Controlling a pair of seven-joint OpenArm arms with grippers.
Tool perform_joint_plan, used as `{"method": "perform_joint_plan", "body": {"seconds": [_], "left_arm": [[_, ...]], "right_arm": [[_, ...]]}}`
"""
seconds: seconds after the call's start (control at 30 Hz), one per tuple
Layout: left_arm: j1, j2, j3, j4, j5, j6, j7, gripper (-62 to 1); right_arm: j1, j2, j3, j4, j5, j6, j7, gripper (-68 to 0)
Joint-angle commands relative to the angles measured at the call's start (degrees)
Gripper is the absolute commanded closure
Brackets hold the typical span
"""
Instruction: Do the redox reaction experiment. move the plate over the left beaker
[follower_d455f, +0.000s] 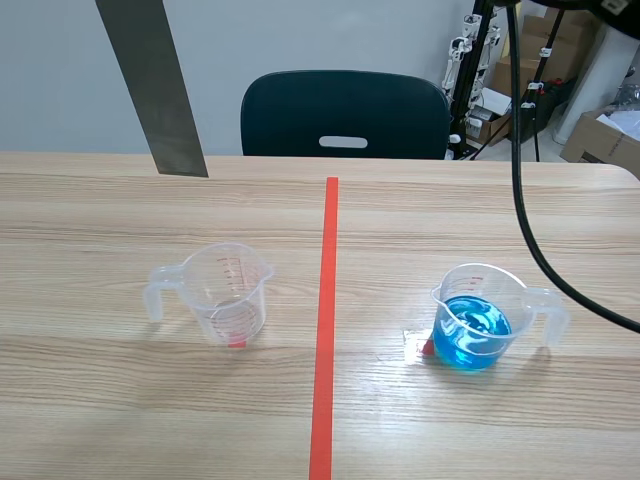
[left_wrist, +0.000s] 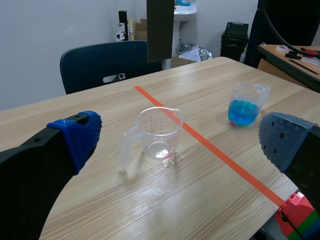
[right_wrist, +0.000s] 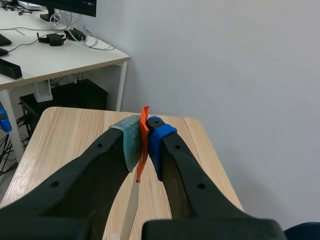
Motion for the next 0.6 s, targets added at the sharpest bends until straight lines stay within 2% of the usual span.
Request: {"method": "perform_joint_plan", "body": {"seconds": [0.0, 0.57], "left_arm": [[-0.02, 0.48, 0.0, 0.59, -0.39, 0.13, -1.36, -62.3], [-0.02, 0.44, 0.0, 0.59, -0.39, 0.13, -1.4, -62.3]], "right_arm": [[1.77, -0.52, 0.61, 0.63, 0.85, -0.22, 0.87, -0.2], [1.77, -0.5, 0.72, 0.63, 0.81, -0.22, 0.28, -0.2]]}}
